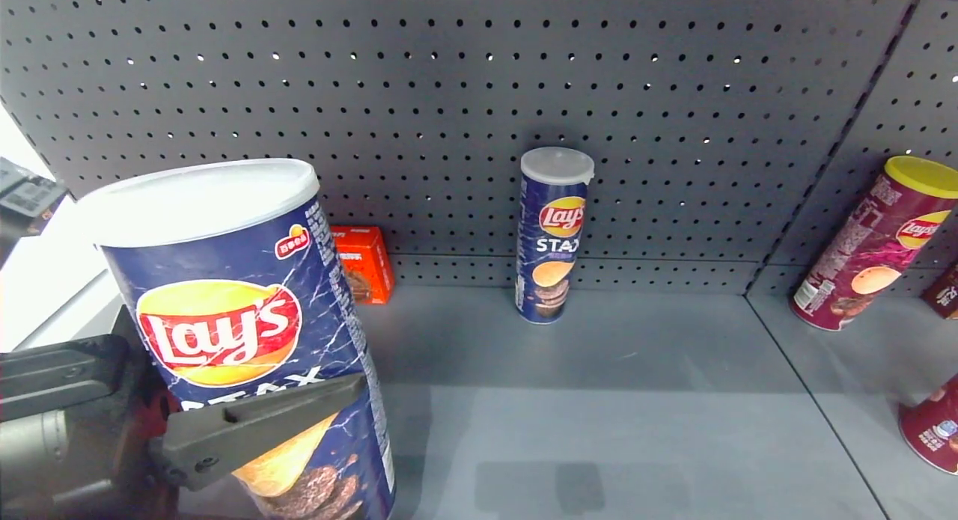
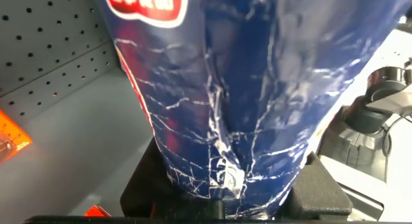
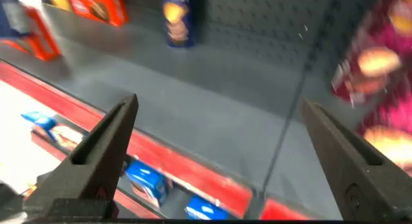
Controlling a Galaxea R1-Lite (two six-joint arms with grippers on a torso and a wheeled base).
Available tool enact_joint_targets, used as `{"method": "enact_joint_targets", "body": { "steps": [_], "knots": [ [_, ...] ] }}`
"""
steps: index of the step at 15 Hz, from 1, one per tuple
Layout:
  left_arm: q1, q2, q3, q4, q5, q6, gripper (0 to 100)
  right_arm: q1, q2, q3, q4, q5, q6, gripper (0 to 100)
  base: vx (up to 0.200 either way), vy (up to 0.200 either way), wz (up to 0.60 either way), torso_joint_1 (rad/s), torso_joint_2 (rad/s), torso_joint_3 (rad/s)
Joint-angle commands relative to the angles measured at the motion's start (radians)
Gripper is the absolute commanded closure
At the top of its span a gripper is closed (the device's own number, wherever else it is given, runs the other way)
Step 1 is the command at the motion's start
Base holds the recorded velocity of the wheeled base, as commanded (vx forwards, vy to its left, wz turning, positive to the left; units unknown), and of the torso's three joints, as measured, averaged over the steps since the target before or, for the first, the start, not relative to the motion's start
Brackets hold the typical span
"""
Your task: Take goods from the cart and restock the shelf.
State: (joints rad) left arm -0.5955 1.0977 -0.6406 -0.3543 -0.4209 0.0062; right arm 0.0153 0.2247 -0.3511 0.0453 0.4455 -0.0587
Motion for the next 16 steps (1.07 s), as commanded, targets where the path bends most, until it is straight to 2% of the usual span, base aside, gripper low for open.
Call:
{"method": "enact_joint_targets", "body": {
  "steps": [1,6,8,12,16],
  "knots": [
    [-0.003,0.007,-0.002,0.000,0.001,0.000,100,0.002,0.140,-0.109,0.001,0.035,-0.003,0,0.000,0.000,0.00,0.000,0.00,0.000],
    [-0.003,0.028,-0.008,-0.002,-0.012,0.000,100,0.049,0.397,-0.244,-0.001,0.087,-0.059,0,0.000,0.000,0.00,0.000,0.00,0.000],
    [-0.003,0.028,-0.004,-0.002,-0.013,0.000,100,0.160,0.527,-0.312,-0.024,0.071,-0.096,0,0.000,0.000,0.00,0.000,0.00,0.000],
    [0.003,0.025,-0.001,-0.005,-0.012,0.000,100,0.347,0.745,-0.411,-0.088,-0.045,-0.096,0,0.000,0.000,0.00,0.000,0.00,0.000],
    [0.005,0.024,0.003,-0.005,-0.013,0.000,100,0.416,0.900,-0.439,-0.219,-0.145,-0.095,0,0.000,0.000,0.00,0.000,0.00,0.000]
  ]
}}
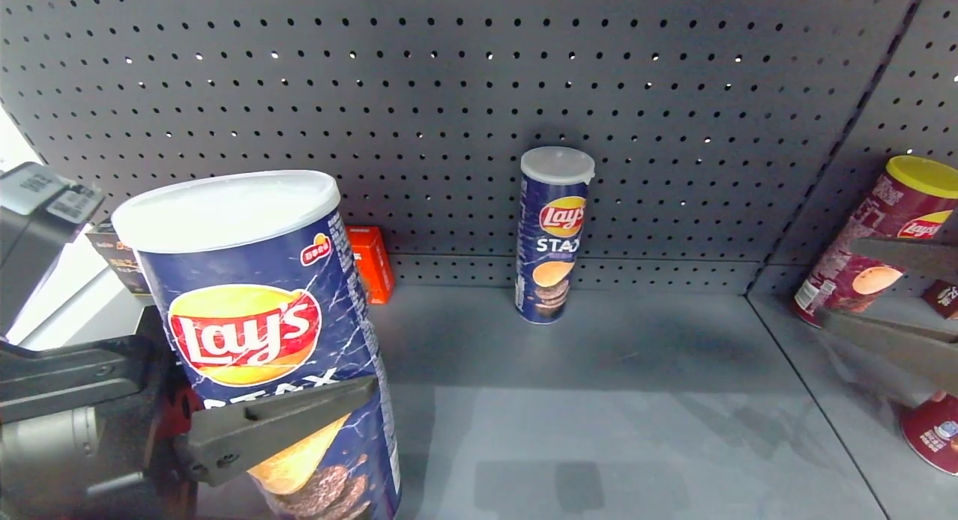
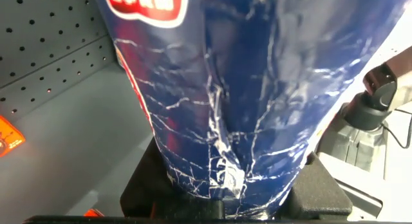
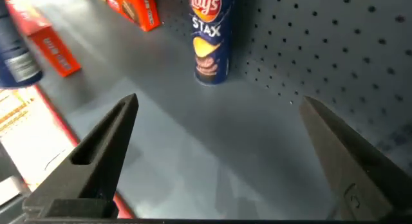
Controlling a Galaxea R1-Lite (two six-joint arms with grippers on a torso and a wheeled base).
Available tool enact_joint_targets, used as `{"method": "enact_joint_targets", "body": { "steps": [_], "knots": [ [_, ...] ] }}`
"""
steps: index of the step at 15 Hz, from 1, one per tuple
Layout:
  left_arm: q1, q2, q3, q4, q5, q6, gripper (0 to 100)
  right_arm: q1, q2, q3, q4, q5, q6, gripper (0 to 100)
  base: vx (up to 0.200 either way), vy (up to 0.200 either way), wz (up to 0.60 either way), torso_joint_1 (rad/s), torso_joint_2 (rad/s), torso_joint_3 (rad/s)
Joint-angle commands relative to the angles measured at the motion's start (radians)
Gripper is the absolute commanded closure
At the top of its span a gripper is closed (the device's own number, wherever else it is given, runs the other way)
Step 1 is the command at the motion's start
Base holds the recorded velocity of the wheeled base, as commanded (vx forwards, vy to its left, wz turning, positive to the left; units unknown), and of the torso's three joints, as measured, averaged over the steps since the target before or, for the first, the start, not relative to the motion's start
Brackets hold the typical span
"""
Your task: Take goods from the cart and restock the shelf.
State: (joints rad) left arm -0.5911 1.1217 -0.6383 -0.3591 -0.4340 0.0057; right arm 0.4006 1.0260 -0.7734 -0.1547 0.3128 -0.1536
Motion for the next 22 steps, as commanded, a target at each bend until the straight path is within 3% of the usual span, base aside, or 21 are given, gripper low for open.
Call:
{"method": "enact_joint_targets", "body": {
  "steps": [1,11,13,16,22],
  "knots": [
    [0.000,0.001,0.000,-0.001,0.000,0.000,100,0.040,0.137,-0.027,-0.026,-0.020,0.002,0,0.000,0.000,0.00,0.000,0.00,0.000],
    [0.000,0.017,-0.004,-0.004,-0.025,0.000,100,0.060,0.381,-0.181,-0.121,-0.023,0.022,0,0.000,0.000,0.00,0.000,0.00,0.000],
    [0.002,0.017,-0.008,-0.004,-0.025,0.000,100,0.060,0.460,-0.188,-0.229,-0.014,0.006,0,0.000,0.000,0.00,0.000,0.00,0.000],
    [0.002,0.015,-0.012,-0.004,-0.025,0.000,100,0.053,0.549,-0.184,-0.408,0.103,0.006,0,0.000,0.000,0.00,0.000,0.00,0.000],
    [0.000,0.013,-0.009,-0.004,-0.028,0.000,100,0.049,0.612,-0.190,-0.505,0.250,0.008,0,0.000,0.000,0.00,0.000,0.00,0.000]
  ]
}}
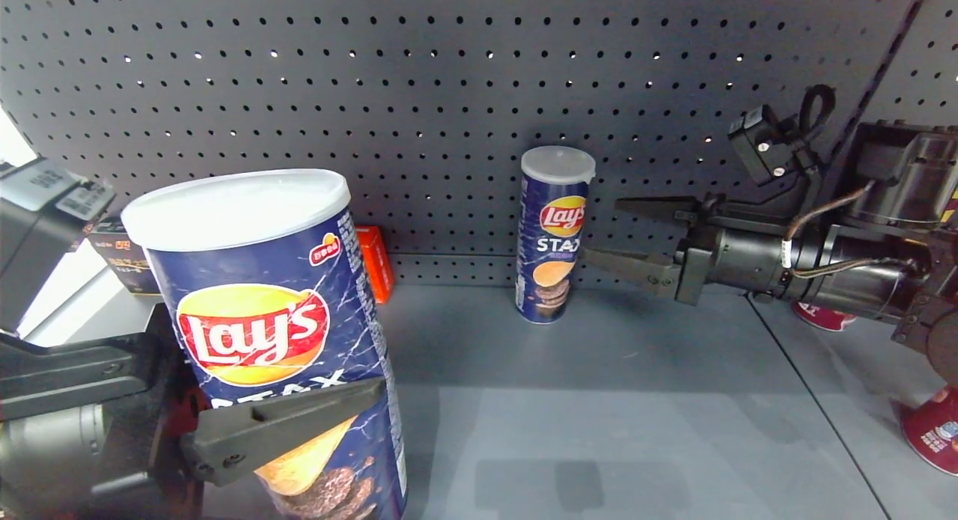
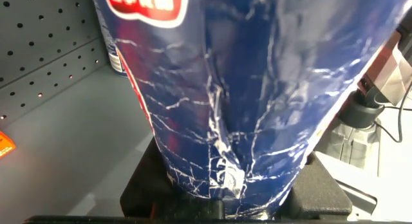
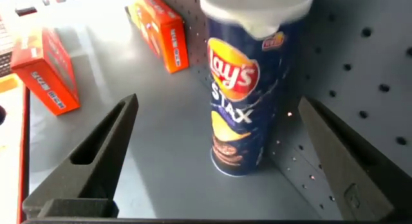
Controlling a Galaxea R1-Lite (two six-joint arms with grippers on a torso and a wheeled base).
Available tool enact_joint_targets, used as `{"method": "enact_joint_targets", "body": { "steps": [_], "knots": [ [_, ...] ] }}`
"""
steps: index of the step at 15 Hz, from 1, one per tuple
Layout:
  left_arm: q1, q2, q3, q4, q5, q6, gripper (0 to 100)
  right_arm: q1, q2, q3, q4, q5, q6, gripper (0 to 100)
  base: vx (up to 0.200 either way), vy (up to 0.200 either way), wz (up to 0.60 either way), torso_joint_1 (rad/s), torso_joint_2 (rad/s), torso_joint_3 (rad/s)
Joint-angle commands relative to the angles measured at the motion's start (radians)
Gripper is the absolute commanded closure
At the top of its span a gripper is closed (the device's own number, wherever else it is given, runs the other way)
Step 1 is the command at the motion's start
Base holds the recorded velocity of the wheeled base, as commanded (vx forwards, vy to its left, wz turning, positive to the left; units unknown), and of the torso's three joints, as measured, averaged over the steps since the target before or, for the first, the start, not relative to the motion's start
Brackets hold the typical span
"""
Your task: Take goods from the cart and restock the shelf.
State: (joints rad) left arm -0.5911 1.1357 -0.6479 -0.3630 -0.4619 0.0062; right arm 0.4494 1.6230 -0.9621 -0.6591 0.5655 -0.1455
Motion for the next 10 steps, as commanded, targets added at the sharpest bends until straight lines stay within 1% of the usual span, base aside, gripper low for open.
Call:
{"method": "enact_joint_targets", "body": {
  "steps": [1,4,10],
  "knots": [
    [-0.001,-0.001,0.001,-0.001,0.000,0.000,100,0.000,0.015,-0.003,-0.004,0.017,0.000,0,0.000,0.000,0.00,0.000,0.00,0.000],
    [-0.001,-0.001,0.004,-0.001,0.000,0.000,100,-0.014,0.021,-0.013,-0.025,0.065,0.001,0,0.000,0.000,0.00,0.000,0.00,0.000],
    [0.000,-0.001,0.001,0.001,0.002,0.000,100,-0.035,0.118,-0.090,-0.031,0.100,-0.002,0,0.000,0.000,0.00,0.000,0.00,0.000]
  ]
}}
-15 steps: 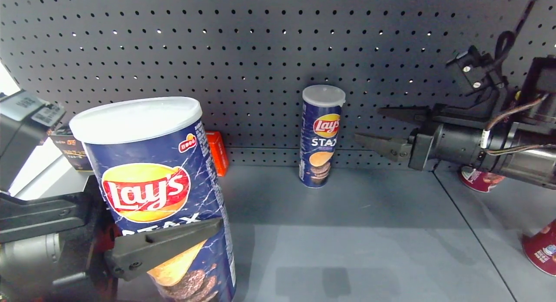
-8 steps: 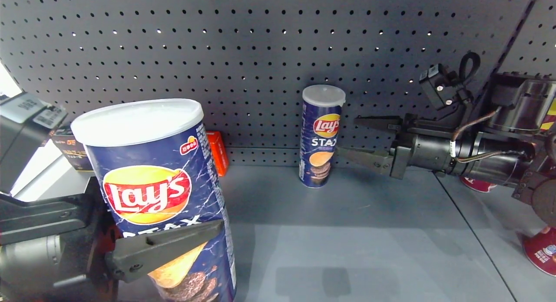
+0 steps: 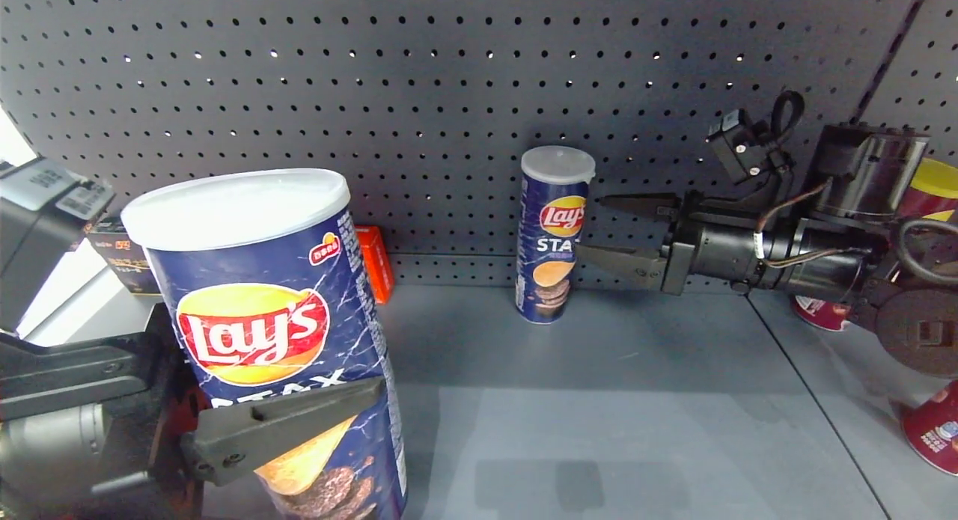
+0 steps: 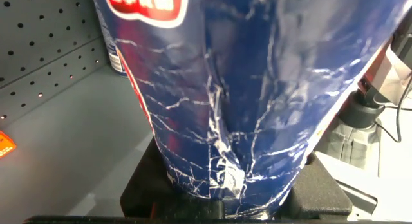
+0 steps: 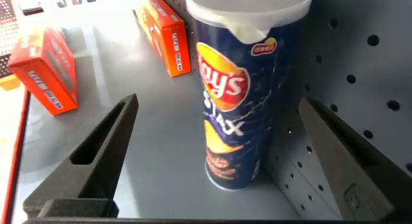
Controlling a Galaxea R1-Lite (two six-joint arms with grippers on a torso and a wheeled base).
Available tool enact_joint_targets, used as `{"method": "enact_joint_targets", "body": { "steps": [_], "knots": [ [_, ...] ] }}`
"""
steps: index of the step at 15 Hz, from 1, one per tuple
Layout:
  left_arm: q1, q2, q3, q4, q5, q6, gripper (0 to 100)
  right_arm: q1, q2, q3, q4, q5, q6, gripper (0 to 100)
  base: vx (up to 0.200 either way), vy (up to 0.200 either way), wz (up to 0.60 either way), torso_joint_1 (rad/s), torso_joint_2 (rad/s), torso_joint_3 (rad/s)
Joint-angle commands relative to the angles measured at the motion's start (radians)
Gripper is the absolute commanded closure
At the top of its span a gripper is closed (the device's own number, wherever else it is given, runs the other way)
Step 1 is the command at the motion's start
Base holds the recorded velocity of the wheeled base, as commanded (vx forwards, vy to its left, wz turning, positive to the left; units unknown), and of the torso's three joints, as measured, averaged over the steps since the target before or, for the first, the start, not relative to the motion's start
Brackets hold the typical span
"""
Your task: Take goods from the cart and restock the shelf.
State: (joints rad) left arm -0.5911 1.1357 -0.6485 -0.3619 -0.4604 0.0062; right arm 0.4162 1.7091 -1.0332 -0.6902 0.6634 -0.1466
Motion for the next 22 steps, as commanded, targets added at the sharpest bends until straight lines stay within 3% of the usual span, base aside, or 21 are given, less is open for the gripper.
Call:
{"method": "enact_joint_targets", "body": {
  "steps": [1,22],
  "knots": [
    [0.000,-0.001,0.001,0.000,0.000,0.000,100,-0.002,0.046,-0.028,0.000,0.005,-0.001,0,0.000,0.000,0.00,0.000,0.00,0.000],
    [0.002,-0.001,0.012,0.001,0.002,-0.002,100,0.009,0.244,-0.034,-0.111,0.068,-0.001,0,0.000,0.000,0.00,0.000,0.00,0.000]
  ]
}}
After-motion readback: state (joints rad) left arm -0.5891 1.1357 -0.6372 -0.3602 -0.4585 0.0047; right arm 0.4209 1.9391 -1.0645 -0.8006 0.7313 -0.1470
